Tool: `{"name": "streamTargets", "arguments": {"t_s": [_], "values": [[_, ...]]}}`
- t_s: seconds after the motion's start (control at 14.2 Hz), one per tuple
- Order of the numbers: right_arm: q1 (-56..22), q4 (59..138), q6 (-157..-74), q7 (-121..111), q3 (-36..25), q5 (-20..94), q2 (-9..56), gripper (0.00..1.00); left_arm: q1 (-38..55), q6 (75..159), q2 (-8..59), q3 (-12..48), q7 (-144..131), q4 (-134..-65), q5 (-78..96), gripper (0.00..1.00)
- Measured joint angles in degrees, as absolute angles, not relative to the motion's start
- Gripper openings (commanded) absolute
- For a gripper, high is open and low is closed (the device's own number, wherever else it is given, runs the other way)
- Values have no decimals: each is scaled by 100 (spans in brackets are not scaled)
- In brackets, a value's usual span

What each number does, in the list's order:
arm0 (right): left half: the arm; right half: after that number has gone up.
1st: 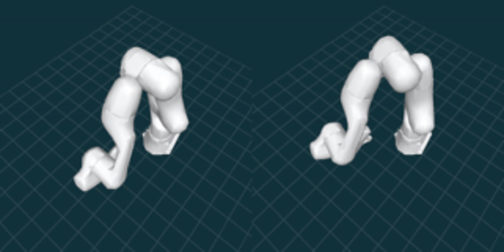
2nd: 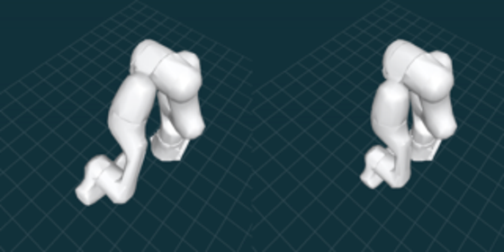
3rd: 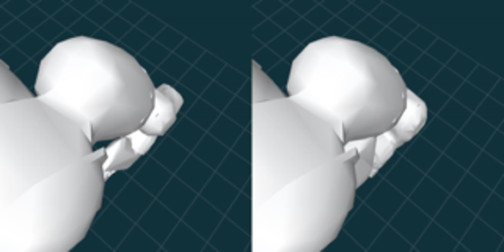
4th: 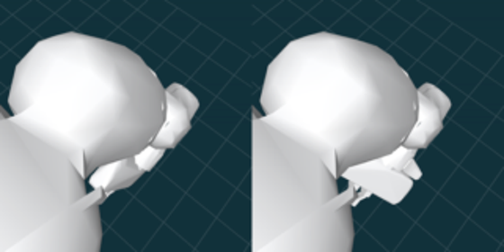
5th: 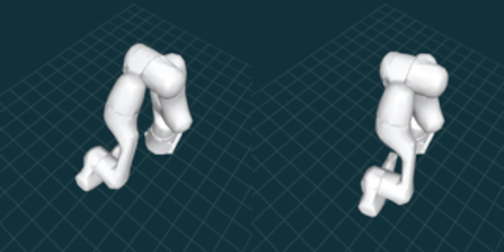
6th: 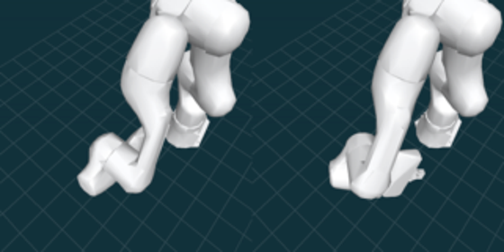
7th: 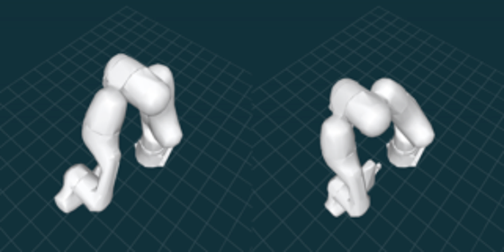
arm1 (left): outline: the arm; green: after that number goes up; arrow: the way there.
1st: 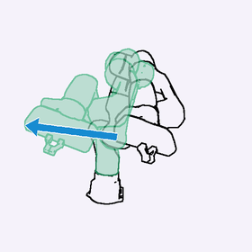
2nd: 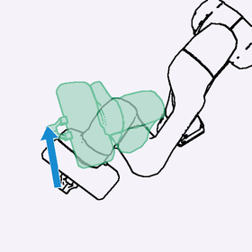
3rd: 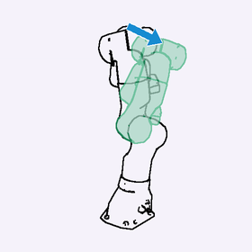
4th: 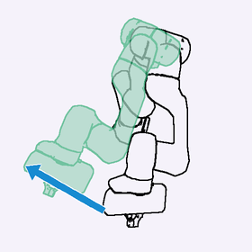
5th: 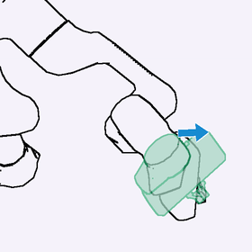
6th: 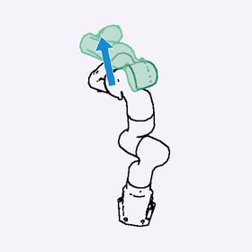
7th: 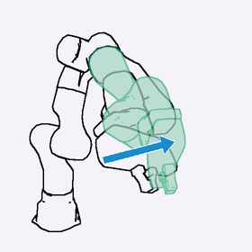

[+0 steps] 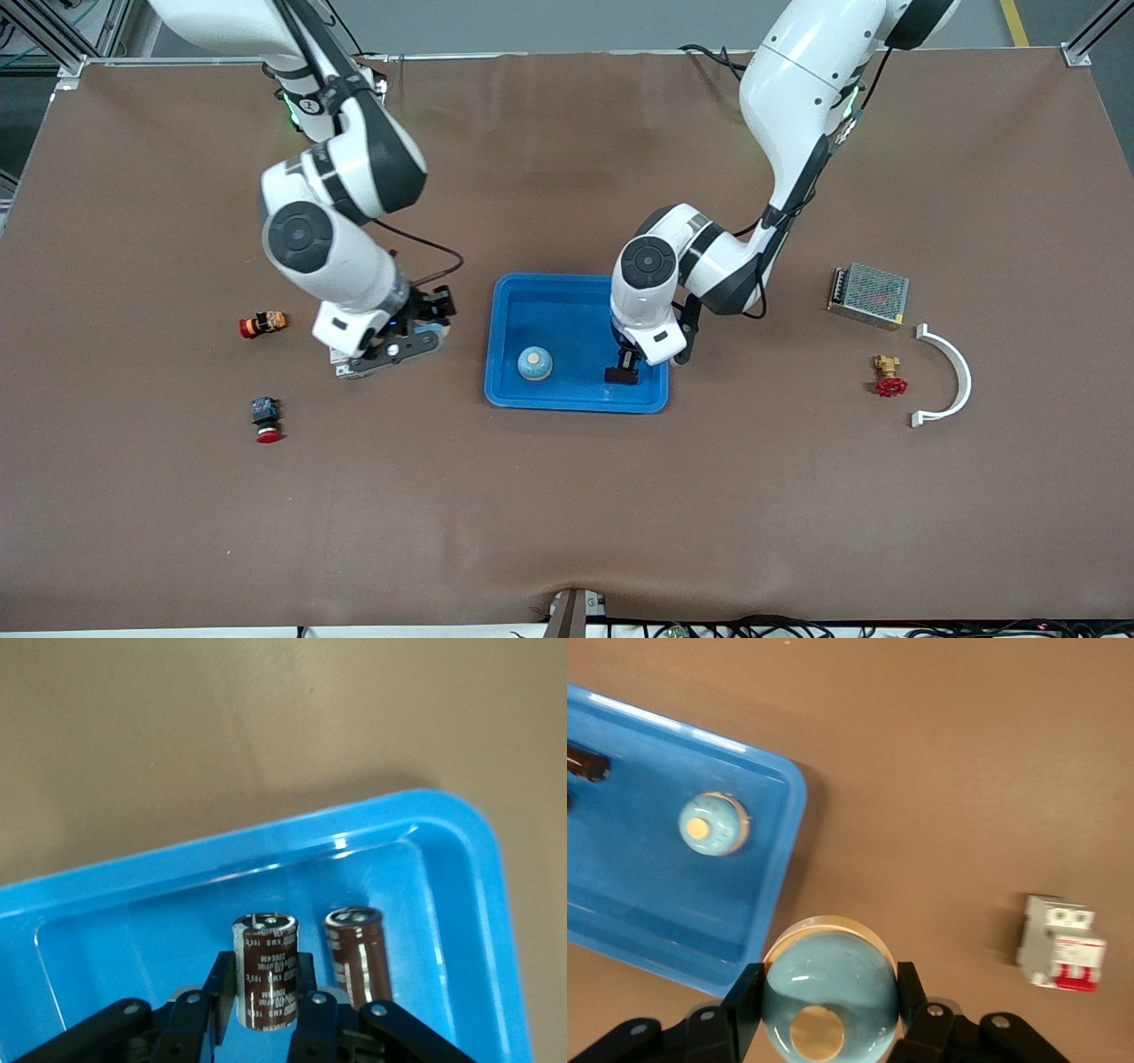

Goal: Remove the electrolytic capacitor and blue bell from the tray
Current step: 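Carry the capacitor toward the valve while the right gripper carries the bell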

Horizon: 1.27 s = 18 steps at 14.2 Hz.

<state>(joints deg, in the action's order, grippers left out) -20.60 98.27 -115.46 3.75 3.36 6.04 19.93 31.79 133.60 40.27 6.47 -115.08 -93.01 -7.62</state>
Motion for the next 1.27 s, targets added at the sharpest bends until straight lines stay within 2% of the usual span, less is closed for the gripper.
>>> {"name": "streamTargets", "arguments": {"t_s": [0.42,0.84,1.27], "values": [[-1325,9899,-11405,-933,309,601,1973,54,2982,12044,3589,652,-10501,-8798,-762,0],[-454,9960,-11359,-2427,294,591,1977,55,2759,11467,3292,658,-9064,-8682,-691,0],[87,10228,-11554,-3387,291,484,1997,55,2347,10982,2946,662,-7495,-8678,-640,0]]}}
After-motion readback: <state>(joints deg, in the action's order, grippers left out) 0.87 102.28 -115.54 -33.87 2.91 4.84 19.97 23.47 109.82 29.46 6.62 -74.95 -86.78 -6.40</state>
